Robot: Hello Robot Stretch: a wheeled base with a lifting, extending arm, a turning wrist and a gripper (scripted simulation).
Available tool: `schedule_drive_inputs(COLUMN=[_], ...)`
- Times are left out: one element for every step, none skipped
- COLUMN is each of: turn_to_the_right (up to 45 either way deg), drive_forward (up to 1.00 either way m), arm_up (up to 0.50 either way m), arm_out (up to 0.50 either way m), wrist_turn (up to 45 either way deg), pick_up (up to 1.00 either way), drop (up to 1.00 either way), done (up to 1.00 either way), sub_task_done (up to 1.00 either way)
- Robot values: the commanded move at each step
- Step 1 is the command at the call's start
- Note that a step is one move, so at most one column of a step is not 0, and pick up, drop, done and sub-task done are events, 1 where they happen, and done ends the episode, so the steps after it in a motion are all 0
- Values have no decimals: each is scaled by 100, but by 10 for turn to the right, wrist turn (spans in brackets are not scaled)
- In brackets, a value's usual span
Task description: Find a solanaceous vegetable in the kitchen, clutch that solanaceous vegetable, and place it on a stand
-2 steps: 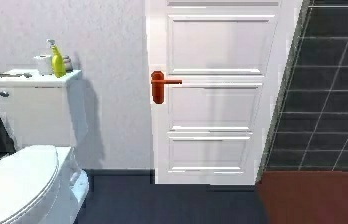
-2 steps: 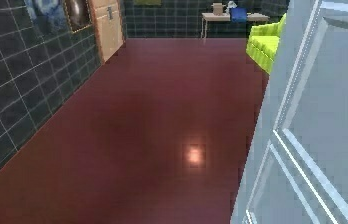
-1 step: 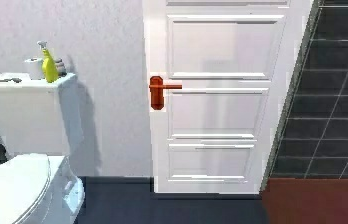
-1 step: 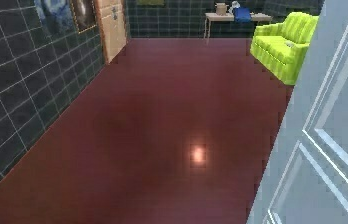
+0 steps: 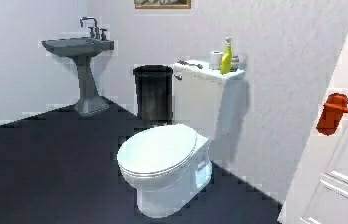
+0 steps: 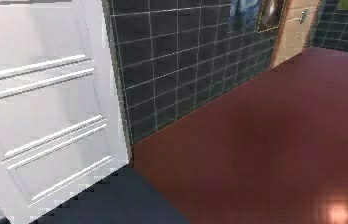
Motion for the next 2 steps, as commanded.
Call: schedule_drive_inputs(turn_to_the_right=[-390, 0], drive_forward=[0, 60], arm_up=[0, 0], arm_out=[0, 0], wrist_turn=[0, 0], pick_up=[0, 0], drop=[0, 0], done=[0, 0], sub_task_done=[0, 0])
